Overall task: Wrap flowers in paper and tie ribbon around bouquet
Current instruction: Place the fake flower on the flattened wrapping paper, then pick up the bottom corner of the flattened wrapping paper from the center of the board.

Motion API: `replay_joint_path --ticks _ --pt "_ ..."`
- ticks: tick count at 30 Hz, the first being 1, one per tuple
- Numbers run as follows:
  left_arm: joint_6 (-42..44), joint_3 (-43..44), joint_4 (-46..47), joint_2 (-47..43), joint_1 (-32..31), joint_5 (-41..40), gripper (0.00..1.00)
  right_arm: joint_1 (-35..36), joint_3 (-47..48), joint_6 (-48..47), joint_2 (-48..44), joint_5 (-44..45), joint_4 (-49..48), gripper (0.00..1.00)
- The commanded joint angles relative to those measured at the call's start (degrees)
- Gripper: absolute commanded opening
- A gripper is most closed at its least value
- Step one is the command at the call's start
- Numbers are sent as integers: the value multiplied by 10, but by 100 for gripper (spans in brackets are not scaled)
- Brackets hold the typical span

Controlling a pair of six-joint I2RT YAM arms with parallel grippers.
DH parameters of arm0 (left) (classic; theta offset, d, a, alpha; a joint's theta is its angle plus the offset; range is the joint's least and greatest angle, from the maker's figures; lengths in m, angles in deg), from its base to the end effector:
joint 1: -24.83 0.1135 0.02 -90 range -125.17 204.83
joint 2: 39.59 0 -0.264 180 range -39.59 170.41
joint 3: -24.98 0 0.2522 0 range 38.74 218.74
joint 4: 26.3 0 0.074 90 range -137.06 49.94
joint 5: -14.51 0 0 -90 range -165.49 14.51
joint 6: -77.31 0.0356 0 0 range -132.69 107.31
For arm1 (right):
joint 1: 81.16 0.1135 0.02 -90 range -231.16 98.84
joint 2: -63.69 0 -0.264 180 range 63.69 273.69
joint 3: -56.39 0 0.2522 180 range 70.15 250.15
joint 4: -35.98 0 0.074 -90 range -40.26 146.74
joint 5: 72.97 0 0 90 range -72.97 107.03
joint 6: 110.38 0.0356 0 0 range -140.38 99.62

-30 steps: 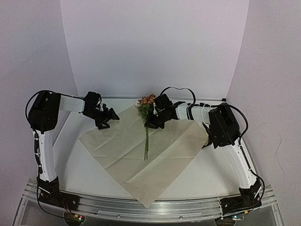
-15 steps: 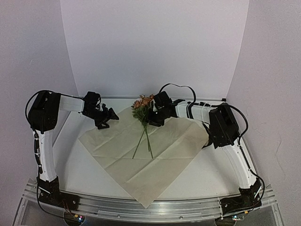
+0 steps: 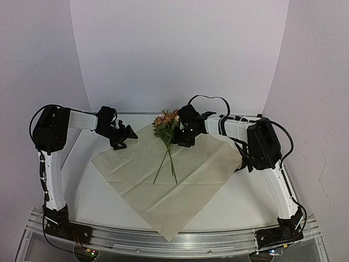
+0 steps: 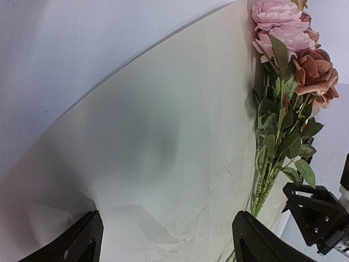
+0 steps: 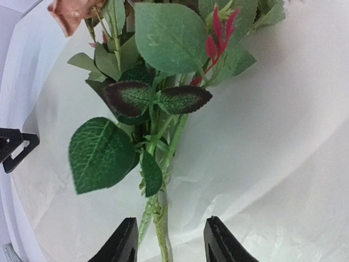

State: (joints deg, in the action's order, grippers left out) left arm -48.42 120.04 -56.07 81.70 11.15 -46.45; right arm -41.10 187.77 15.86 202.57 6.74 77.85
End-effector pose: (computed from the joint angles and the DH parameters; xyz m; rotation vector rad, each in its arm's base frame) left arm 0.4255 -0.1214 0.1405 -0.3008 2.6407 -0.9619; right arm 0.4091 0.3524 0.1715 -0.1722 2.5790 0.7737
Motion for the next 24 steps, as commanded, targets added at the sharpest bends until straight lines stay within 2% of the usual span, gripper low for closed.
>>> replay_joint_path --ticks 1,4,10,17,24 --pt "14 -7 -20 2 7 -8 85 32 -36 4 -86 71 30 42" --pt "16 -7 -22 -1 8 -8 86 47 -87 5 -140 90 31 43" --pt "16 -8 -15 -23 8 -2 88 91 -259 15 -284 103 16 46" --pt "13 -6 -12 -77 1 5 90 125 -504 133 -440 101 -79 47" --pt "-19 -92 23 -181 -34 -8 89 177 -699 259 -571 151 -151 54"
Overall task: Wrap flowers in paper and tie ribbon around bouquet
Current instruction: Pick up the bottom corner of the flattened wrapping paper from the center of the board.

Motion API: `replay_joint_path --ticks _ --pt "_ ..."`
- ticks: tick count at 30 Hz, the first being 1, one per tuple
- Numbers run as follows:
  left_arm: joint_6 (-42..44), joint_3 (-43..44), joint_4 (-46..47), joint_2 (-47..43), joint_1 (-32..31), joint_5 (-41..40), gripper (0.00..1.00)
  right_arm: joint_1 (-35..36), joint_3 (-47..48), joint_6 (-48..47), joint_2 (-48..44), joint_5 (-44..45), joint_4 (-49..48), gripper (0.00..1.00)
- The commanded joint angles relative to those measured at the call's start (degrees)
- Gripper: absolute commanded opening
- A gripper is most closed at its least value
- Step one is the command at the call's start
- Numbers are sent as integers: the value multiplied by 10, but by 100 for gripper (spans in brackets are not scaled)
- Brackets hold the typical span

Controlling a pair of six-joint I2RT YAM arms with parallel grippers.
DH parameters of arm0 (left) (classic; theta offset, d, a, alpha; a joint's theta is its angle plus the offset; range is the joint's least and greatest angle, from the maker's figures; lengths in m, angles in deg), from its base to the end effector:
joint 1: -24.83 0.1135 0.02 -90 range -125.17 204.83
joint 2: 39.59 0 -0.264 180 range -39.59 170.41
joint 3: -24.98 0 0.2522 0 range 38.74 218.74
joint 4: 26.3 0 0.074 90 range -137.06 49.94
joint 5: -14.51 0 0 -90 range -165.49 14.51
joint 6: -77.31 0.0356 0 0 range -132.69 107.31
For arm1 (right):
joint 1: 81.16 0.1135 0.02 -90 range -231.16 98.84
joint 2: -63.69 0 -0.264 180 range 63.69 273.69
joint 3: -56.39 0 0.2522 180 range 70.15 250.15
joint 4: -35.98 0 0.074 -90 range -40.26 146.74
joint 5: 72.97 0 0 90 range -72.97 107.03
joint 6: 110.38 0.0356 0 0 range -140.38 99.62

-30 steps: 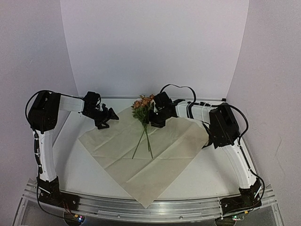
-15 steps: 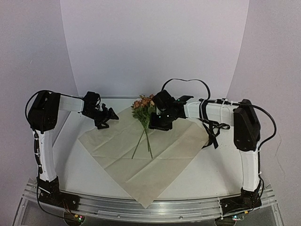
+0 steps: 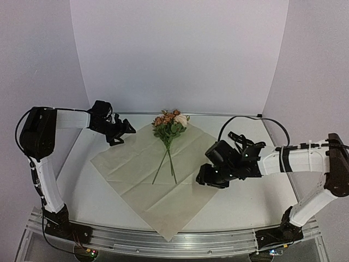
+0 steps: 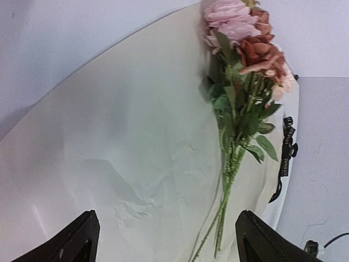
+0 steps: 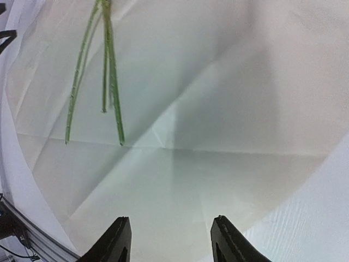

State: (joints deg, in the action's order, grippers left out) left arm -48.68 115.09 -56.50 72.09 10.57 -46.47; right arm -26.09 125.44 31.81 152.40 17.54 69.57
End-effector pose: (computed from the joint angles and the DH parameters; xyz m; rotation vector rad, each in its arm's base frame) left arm 0.4000 -0.1195 0.1835 -0.2586 2.5730 -0.9825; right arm 0.1818 0.2598 0.2048 -0.0631 2.6659 0.7062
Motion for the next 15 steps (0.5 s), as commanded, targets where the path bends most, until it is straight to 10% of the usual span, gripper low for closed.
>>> replay_joint_path --ticks 1,15 --pt "-20 -60 33 -102 -39 -11 89 37 -98 120 -82 49 -82 55" --pt "-137 -377 104 -376 -241 -93 83 215 -236 345 -99 95 -229 64"
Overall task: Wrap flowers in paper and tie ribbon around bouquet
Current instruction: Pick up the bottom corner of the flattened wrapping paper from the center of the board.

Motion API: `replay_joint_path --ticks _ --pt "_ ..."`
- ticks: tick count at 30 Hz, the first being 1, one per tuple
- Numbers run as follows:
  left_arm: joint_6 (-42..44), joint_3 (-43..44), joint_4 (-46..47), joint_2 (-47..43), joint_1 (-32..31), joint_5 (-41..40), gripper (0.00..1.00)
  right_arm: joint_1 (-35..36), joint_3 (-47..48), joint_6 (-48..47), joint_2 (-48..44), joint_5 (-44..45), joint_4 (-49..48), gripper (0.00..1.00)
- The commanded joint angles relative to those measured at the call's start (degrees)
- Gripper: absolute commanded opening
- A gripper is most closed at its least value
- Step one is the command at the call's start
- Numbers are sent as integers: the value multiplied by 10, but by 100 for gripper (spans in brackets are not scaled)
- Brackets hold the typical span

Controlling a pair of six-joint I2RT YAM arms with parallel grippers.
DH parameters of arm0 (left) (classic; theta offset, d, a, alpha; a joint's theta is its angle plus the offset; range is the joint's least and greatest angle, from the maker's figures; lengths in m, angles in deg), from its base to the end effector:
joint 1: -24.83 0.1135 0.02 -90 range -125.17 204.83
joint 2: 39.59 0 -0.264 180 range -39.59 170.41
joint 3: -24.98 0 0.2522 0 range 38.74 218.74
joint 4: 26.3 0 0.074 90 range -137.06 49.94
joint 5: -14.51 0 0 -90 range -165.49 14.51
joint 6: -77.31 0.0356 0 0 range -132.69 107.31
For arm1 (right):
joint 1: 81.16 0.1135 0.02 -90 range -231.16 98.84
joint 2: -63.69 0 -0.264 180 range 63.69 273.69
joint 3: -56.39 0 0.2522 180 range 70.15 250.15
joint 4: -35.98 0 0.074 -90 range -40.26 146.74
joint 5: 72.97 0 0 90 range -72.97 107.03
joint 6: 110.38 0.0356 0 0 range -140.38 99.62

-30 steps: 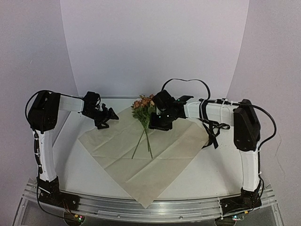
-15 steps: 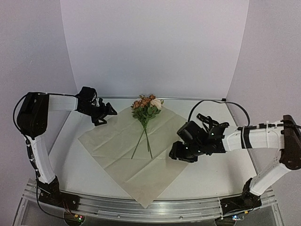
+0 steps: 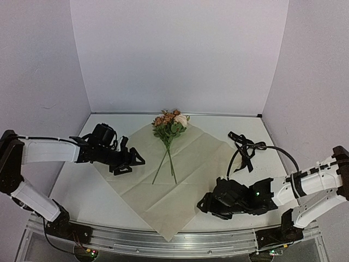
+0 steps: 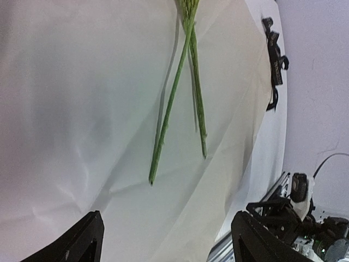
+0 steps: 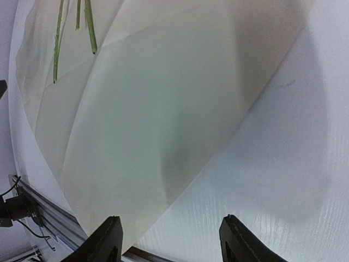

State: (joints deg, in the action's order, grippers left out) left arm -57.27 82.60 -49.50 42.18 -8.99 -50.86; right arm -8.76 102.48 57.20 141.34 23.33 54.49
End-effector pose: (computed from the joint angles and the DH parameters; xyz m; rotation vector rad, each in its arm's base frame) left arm 0.2280 -0.1706 0.1934 -0.0233 2.6244 -1.0876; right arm 0.0789 0.2358 0.1555 0.1769 2.7089 0.9137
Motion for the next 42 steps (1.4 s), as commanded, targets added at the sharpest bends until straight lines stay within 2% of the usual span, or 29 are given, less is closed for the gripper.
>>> replay_joint_path --ticks 1,7,15,22,28,33,42 --pt "-57 -66 35 -92 -60 -58 83 56 -5 104 19 42 -86 64" --pt "-88 -130 45 -161 -106 -92 83 98 -24 196 64 53 -169 64" --pt "-86 -130 39 -186 -127 -107 83 132 -11 287 117 55 -207 66" --pt "-84 -132 35 -204 -128 -110 84 154 -2 350 181 63 -271 62" --pt "-78 -124 28 -209 -128 -110 84 161 -7 378 214 89 -329 55" --pt "-68 -118 20 -209 -128 -110 84 162 -3 366 213 117 -341 44" --pt "-33 -119 26 -217 -137 -91 82 162 5 344 196 153 -350 9"
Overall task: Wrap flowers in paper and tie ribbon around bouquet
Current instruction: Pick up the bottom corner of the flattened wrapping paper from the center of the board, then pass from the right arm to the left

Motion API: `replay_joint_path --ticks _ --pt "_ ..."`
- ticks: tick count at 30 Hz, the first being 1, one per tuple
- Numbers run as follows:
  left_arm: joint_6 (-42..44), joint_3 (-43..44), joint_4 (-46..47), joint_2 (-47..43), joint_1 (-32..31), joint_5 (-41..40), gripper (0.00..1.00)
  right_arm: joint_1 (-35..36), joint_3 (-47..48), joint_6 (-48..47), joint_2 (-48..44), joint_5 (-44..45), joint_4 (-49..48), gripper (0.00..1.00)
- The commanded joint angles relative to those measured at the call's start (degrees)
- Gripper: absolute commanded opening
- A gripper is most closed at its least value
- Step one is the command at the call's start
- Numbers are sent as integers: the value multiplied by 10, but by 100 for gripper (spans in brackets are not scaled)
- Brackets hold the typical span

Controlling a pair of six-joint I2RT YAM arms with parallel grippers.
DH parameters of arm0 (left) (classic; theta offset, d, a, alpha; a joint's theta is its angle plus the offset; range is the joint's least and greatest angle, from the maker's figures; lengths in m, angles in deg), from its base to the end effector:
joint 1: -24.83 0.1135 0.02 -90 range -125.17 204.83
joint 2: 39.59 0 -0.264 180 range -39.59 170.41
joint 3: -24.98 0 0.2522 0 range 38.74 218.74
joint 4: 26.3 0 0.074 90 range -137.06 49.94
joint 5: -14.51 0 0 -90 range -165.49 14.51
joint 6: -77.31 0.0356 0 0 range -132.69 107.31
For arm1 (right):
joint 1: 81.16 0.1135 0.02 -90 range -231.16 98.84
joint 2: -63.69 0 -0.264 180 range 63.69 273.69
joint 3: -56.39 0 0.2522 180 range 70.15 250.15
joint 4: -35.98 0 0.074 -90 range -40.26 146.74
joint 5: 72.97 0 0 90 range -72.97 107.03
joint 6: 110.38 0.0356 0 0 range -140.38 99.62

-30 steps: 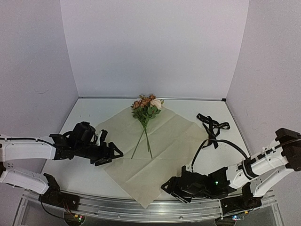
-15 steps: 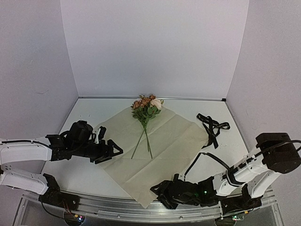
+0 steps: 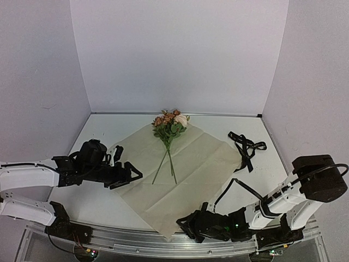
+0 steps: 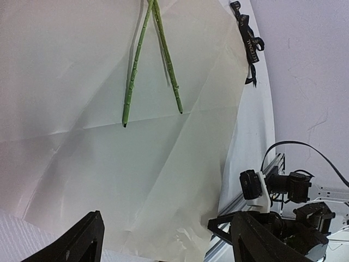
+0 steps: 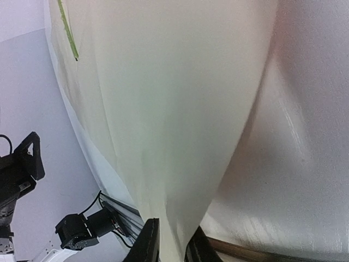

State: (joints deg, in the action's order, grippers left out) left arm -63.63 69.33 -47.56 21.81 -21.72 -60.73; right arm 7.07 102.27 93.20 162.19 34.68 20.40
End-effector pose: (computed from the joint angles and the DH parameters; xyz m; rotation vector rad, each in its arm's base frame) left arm 0.1446 -0.1658 0.2041 0.0609 2.5015 -1.1227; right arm 0.0200 0.2978 0.1092 0.7936 2.5799 1.3954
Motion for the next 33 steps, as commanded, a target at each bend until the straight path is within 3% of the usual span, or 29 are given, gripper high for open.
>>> replay_joint_path --ticks 1,3,15,21,33 --pt "40 15 11 -14 -13 11 82 3 9 -20 -17 42 -8 4" --pt "54 15 21 -16 -24 14 81 3 13 -23 -22 47 -7 0" --pt "188 81 40 -1 -115 -14 75 -31 82 -45 -51 59 18 0" --pt "245 106 51 -3 -120 -7 76 -76 113 -44 -60 45 52 0" --pt "327 147 -37 65 -123 -30 75 -140 142 -44 -57 5 61 0"
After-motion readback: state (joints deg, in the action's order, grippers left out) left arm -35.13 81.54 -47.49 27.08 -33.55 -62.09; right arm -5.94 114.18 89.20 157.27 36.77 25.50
